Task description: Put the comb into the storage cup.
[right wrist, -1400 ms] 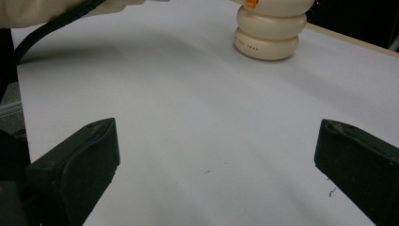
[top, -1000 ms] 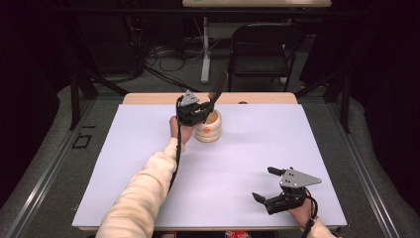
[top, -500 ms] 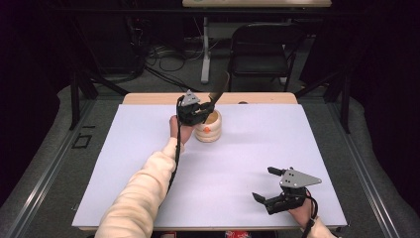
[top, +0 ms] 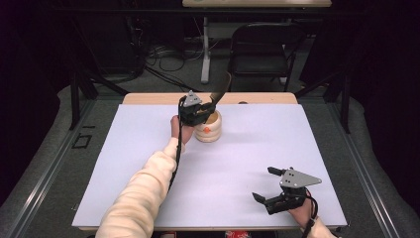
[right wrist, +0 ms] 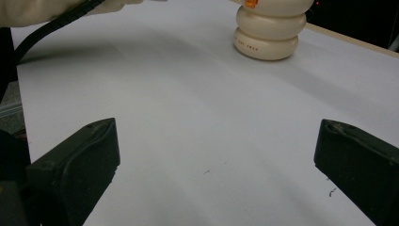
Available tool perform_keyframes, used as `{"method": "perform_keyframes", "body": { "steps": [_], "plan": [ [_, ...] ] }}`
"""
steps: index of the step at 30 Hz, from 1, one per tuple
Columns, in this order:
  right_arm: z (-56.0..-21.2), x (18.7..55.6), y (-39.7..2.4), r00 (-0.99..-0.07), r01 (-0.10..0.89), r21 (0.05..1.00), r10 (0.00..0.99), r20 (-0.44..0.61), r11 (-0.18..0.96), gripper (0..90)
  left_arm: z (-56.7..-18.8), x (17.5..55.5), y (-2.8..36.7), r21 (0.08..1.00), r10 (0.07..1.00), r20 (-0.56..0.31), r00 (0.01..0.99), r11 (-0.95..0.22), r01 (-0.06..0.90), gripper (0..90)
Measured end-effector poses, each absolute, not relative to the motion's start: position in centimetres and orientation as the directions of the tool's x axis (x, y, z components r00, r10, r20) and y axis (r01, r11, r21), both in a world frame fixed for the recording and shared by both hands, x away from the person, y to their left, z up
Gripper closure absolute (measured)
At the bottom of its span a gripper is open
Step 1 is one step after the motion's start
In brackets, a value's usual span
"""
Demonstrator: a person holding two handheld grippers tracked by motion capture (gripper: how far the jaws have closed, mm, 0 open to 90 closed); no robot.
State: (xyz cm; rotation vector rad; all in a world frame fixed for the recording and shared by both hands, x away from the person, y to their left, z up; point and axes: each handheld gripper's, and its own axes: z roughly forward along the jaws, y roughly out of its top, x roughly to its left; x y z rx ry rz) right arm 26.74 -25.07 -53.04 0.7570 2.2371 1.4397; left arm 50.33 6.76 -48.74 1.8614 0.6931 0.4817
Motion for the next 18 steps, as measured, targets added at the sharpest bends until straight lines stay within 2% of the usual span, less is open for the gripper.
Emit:
{"method": "perform_keyframes", "body": {
  "steps": [18],
  "plan": [
    [-53.02, 26.74, -25.11, -0.786, 0.234, 0.914, 0.617, -0.023, 0.332, 0.2, -49.39, 50.47, 6.55, 0.915, 0.667, 0.012, 0.745, -0.307, 0.26, 71.8]
  ]
}}
